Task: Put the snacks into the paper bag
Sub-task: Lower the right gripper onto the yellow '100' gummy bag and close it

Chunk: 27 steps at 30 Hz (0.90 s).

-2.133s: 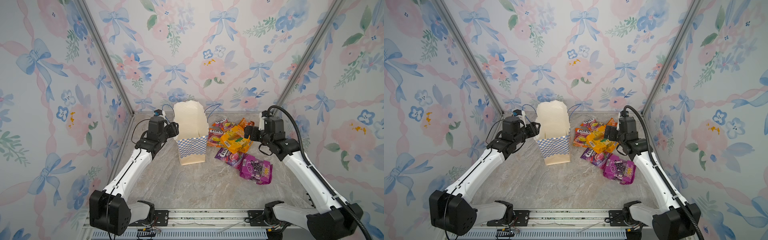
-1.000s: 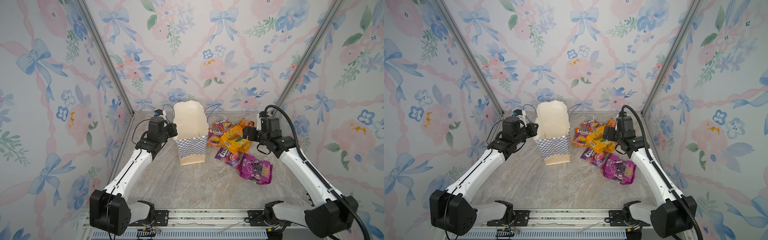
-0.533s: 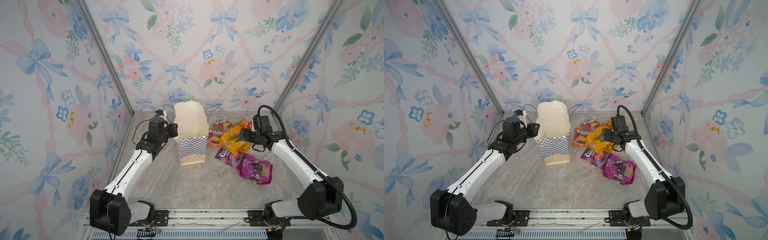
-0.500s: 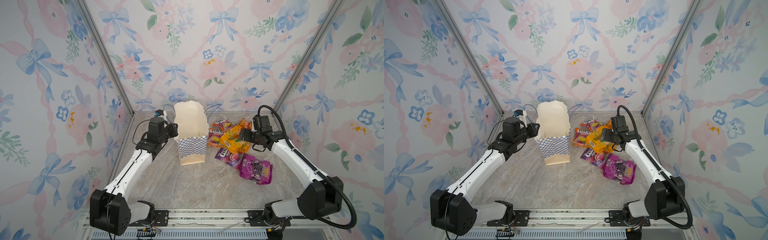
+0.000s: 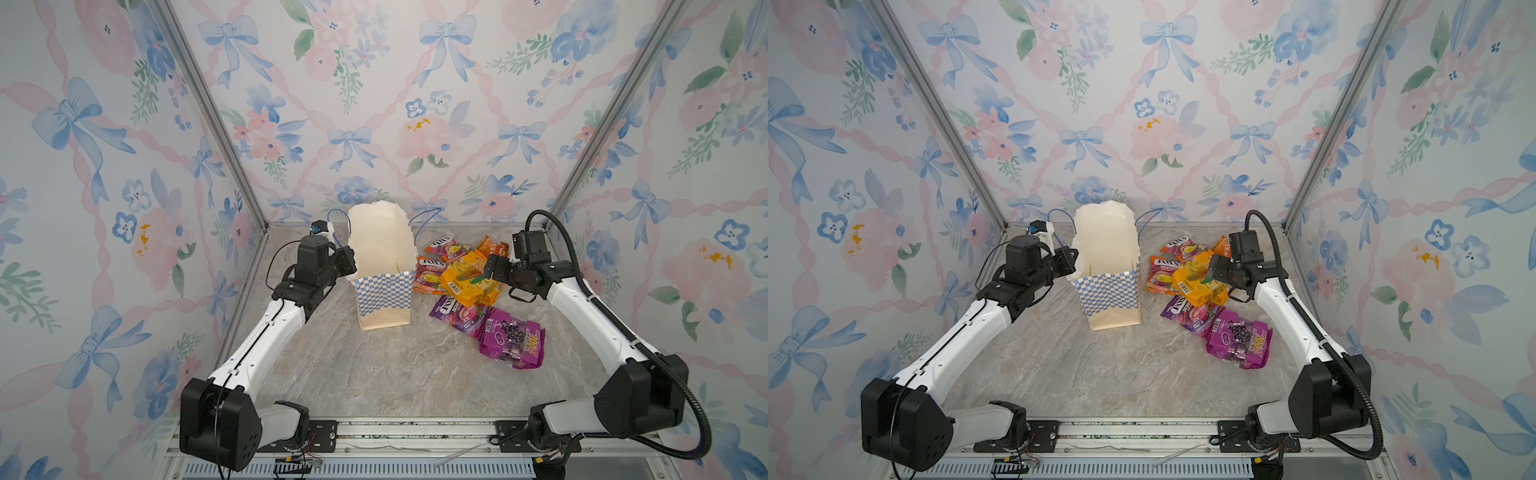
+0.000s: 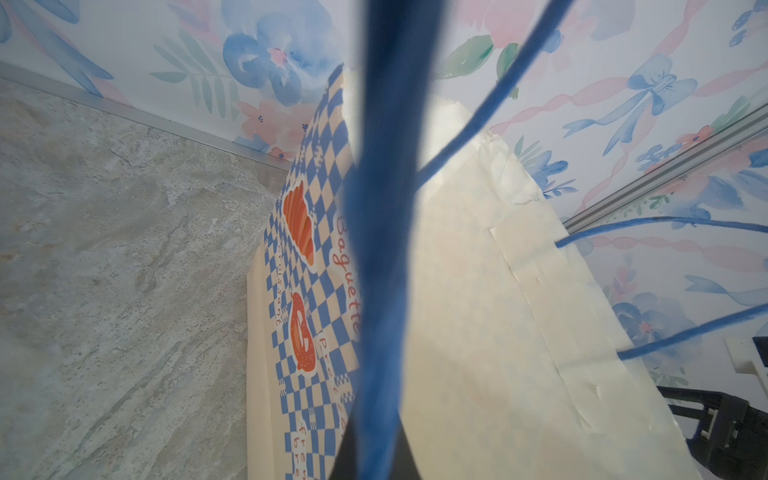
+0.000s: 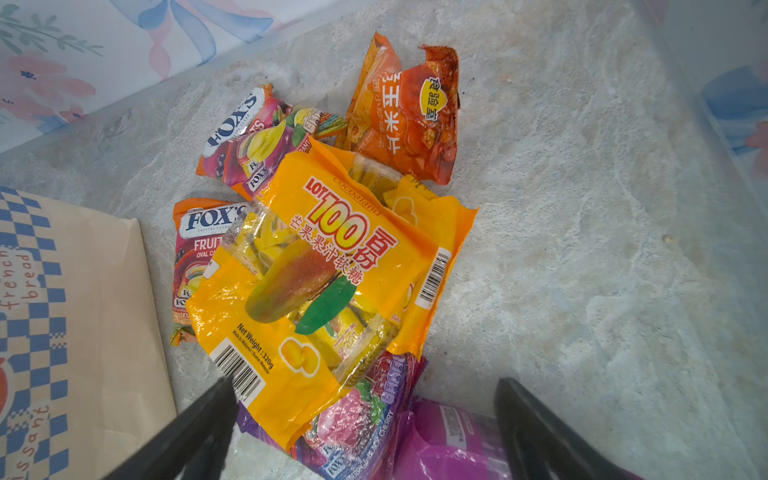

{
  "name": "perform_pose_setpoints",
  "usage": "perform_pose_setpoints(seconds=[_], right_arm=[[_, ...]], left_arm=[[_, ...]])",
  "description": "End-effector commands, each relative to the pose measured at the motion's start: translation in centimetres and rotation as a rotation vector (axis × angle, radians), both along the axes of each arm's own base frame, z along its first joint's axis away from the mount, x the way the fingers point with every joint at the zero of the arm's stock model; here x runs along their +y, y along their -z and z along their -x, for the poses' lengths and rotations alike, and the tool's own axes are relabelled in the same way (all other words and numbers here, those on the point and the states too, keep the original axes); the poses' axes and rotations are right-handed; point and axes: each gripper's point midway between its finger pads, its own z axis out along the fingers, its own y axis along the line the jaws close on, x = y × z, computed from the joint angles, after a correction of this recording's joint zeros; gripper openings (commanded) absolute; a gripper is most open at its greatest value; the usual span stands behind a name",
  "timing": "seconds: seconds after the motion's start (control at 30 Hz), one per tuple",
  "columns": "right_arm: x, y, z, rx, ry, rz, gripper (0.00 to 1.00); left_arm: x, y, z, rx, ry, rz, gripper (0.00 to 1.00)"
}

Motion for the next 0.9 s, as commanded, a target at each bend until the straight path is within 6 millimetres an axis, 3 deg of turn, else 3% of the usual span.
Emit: perform_pose_setpoints(seconds=[0.0,0.67,0.87], right_arm=[[-0.4,0.3,0.5,0.014,0.027,-0.035,0.97],[1.6,7.6,-1.7,0.110,0.070,-0.242,0.97],[3.1,9.3,-1.0,0.170,0.079,-0.335,0.97]], left_arm=[[-0.4,-0.3,0.4,-0.021,0.022,0.009,0.00],[-0.5,-0.4,0.5,-0.029,0.031,0.044,0.00],[0.0,-0.6,0.6,-0.038,0.017,0.044,0.00]])
